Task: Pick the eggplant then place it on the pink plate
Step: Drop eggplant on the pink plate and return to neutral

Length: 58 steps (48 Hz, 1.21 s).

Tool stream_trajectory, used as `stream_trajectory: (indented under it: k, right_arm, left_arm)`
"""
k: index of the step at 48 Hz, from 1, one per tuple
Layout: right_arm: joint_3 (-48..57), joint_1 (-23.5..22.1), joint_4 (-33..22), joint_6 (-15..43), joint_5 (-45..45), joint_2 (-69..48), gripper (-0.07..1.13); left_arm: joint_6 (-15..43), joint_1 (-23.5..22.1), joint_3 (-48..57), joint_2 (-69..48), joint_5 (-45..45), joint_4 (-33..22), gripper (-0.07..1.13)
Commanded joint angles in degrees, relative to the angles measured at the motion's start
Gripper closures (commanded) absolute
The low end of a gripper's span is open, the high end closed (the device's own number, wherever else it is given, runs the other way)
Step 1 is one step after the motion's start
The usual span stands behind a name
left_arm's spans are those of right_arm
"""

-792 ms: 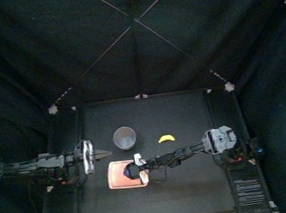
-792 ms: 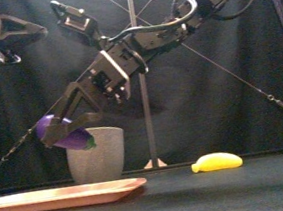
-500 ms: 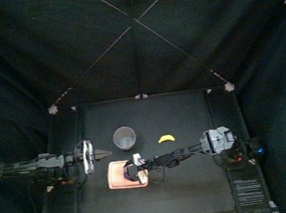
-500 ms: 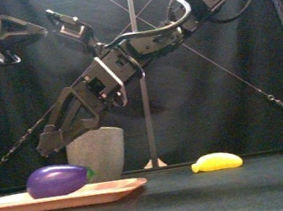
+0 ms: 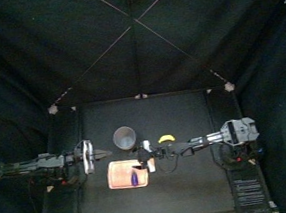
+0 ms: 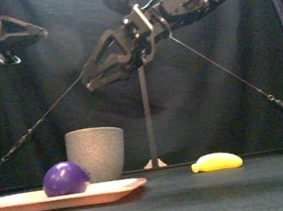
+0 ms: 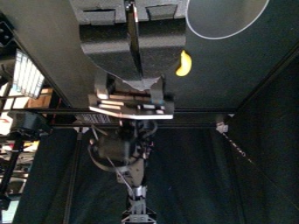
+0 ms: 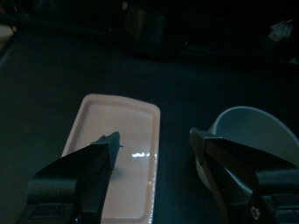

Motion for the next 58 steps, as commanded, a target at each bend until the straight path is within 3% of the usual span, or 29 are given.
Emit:
stream_trajectory:
  k: [1, 31, 58]
  right_arm:
    - [3.87, -0.18, 0.79, -0.18, -3.43, -8.09, 0.08]
    - [30.15, -0.62, 4.13, -0.09, -14.68, -36.3, 0.08]
    - [43.24, -0.62, 6.59, -0.09, -14.41, -61.79, 0.08]
  left_arm:
    - [0.09, 0.26, -0.62, 0.09, -0.26, 0.09, 1.09]
    - [0.09, 0.79, -0.35, 0.09, -0.26, 0.09, 1.09]
    - [0.09, 0.88, -0.26, 0.09, -0.26, 0.09, 1.09]
